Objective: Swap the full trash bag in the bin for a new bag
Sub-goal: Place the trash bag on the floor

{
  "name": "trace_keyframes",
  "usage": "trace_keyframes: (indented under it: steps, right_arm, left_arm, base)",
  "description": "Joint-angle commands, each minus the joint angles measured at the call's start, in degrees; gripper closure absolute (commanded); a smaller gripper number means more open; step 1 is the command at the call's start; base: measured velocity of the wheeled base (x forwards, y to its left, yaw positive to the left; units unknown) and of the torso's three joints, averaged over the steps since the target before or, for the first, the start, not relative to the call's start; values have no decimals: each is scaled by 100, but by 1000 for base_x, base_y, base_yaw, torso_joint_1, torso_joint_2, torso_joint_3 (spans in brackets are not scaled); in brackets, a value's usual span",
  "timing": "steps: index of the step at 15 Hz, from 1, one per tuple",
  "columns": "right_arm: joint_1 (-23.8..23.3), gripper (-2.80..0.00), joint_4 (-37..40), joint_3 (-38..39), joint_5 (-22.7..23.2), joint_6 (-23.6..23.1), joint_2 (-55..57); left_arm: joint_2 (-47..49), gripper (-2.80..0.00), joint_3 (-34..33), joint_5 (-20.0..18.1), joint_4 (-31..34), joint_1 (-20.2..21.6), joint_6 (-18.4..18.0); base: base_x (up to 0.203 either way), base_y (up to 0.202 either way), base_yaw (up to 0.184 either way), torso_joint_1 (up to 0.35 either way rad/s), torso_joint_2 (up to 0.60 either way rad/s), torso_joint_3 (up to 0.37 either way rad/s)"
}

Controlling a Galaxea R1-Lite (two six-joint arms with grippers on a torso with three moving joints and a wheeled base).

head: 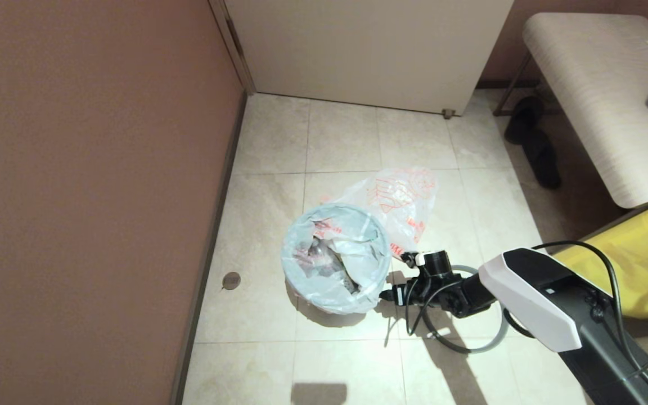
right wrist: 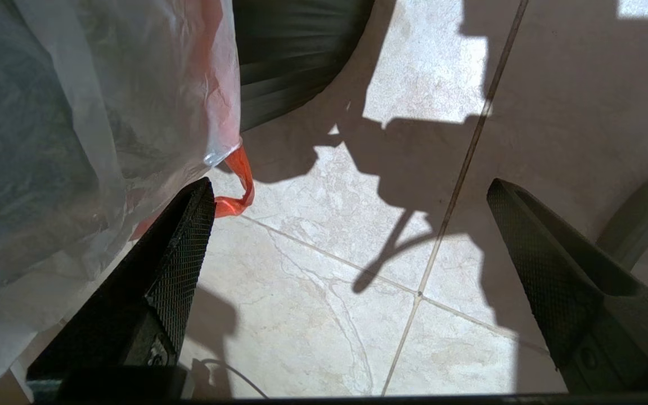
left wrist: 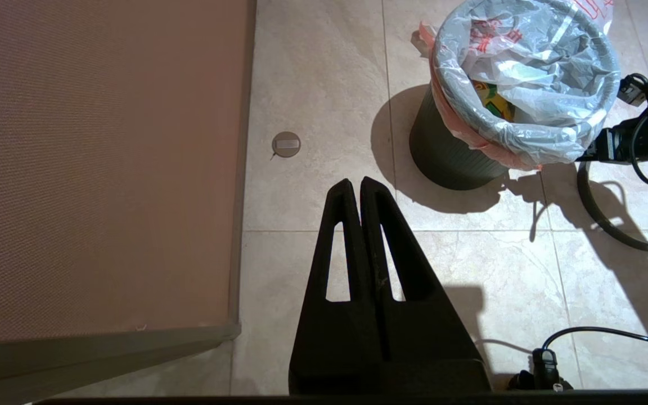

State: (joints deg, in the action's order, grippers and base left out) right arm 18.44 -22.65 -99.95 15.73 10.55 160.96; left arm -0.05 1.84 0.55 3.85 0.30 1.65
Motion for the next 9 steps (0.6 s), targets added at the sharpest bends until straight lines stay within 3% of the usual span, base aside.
trace_keyframes:
  steps: [1, 9]
  right_arm:
    - [120, -280, -3, 19, 81, 5, -27]
    - [317, -280, -46, -351, -34, -197, 441]
  left_arm:
    - [5, 0, 0, -1, 1, 5, 2]
    - [5, 0, 0, 4, 1, 5, 2]
  base:
    - [0, 0, 0, 0, 0, 0]
    - [0, 0, 0, 0, 0, 0]
